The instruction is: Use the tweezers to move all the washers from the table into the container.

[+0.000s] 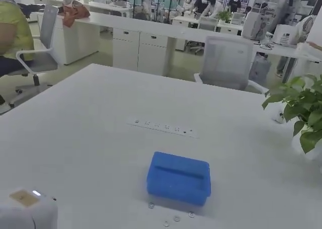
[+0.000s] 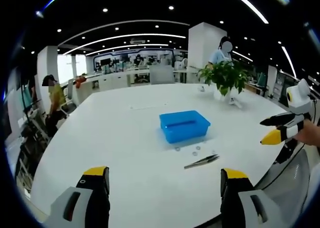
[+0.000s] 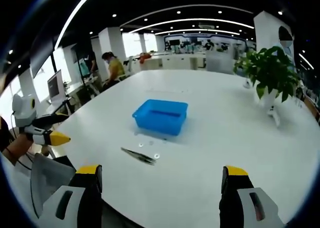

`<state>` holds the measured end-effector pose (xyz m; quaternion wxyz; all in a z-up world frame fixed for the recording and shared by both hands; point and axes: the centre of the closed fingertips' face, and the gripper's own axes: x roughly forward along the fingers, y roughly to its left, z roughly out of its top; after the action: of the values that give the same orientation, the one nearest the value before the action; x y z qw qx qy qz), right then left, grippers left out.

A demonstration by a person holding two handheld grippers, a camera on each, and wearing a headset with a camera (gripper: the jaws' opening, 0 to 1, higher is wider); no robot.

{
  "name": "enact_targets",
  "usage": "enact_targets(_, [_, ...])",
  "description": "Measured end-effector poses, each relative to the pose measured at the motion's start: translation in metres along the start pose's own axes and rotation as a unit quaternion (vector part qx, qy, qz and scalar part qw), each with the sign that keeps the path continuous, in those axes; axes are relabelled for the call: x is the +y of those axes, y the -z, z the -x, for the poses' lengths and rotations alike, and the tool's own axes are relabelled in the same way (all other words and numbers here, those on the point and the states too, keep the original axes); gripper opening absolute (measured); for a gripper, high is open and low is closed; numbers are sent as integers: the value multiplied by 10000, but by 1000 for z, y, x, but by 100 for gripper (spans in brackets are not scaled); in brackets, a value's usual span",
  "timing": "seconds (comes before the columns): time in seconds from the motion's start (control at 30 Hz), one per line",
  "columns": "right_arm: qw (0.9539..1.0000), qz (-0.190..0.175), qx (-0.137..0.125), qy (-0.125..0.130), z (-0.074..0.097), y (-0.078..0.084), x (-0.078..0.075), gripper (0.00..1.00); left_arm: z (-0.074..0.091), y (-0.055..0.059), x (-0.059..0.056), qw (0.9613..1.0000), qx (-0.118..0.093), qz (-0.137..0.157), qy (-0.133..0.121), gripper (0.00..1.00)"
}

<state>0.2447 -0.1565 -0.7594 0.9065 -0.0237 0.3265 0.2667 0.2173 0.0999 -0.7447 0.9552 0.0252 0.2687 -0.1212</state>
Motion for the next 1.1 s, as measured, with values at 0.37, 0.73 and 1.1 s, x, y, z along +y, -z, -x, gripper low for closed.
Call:
enact_targets(0.37, [10000, -31, 75, 37, -2, 3, -3, 99, -29, 0, -9, 9958, -52, -428, 806, 84])
enact_targets(0.73, [9995, -67, 269, 135, -1, 12, -8, 99, -67, 12, -28, 9804, 296, -777, 1788, 54])
enact_targets(1.1, [9991, -101, 361, 195, 3, 19, -13, 97, -105, 26, -48, 9583, 699, -1385, 2401, 30])
